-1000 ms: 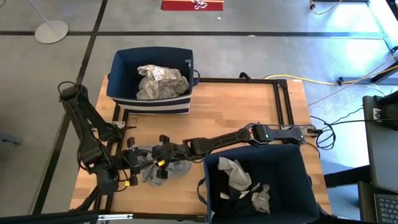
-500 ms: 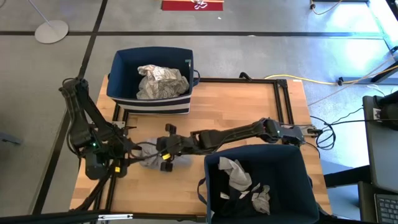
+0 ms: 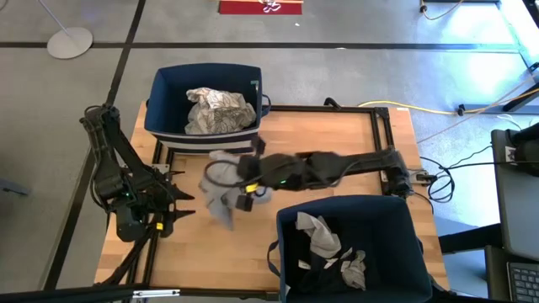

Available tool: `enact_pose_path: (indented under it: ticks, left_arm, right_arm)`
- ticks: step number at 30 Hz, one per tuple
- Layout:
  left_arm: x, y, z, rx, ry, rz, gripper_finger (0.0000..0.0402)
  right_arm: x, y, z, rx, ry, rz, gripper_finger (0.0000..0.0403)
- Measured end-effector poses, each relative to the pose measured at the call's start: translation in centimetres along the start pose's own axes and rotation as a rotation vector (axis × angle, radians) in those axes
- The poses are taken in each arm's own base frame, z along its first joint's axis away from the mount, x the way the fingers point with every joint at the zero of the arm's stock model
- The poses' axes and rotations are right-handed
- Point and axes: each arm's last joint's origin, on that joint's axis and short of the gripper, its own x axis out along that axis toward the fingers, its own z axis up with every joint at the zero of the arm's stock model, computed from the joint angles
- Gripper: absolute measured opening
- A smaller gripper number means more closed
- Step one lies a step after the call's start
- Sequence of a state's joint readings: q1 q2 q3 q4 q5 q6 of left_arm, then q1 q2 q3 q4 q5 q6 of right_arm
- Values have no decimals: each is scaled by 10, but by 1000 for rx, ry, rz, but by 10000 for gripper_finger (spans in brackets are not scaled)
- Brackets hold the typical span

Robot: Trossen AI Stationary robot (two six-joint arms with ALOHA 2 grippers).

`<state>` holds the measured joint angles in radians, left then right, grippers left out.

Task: Sort clothes
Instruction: Put the gray shirt into the bottom blue laundry organizer

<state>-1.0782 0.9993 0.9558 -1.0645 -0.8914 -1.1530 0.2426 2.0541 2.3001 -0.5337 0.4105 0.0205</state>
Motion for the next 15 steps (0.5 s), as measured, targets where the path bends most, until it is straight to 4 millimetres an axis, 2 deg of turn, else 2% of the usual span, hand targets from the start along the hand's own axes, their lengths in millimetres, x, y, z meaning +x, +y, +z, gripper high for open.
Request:
enact_pose_path:
  ticks: [7,15]
  left_arm:
    - [0,0,0,-1,-10,4,192]
    - [1,-1,0,-22,-26,13,192]
  right_arm:
    - [-56,-6,35,16,-108,56,34]
    - [-130,3,59,17,-170,90,33]
